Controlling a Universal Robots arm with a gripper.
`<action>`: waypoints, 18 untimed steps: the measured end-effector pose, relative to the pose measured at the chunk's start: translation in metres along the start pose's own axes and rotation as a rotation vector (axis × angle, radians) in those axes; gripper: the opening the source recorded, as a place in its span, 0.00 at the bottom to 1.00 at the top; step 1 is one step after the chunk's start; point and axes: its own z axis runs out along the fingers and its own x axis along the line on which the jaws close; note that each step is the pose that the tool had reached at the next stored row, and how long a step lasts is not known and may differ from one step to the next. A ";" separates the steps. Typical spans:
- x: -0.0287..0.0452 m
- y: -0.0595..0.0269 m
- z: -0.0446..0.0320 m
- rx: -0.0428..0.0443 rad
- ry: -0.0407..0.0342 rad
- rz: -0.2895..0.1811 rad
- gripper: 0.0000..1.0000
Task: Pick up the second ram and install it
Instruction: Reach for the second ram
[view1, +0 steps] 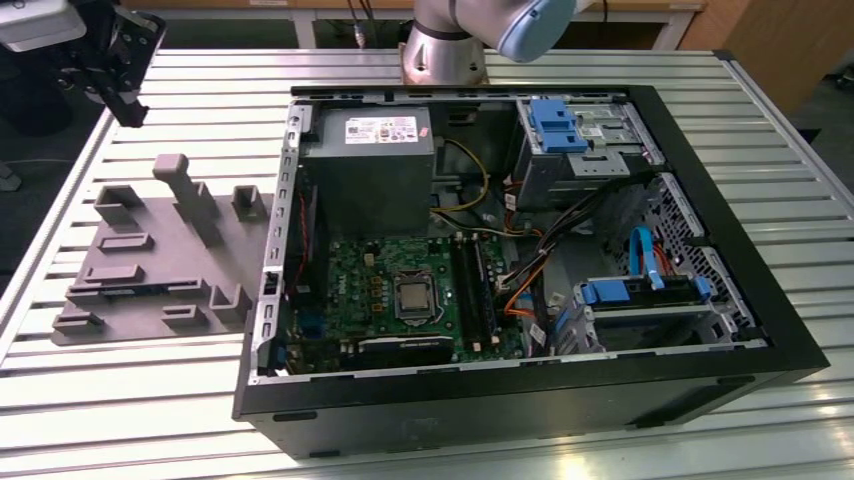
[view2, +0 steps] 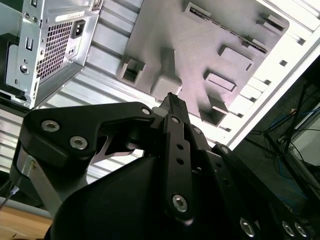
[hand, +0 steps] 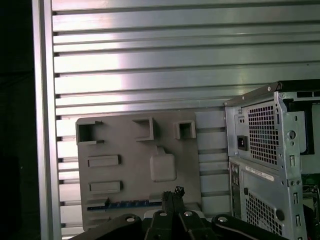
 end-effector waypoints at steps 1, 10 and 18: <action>0.0010 -0.0001 0.0000 0.0000 0.0000 0.000 0.11; 0.0110 -0.0066 0.0007 0.0000 0.0001 0.000 0.11; 0.0254 -0.0173 0.0027 0.0000 -0.0001 0.000 0.11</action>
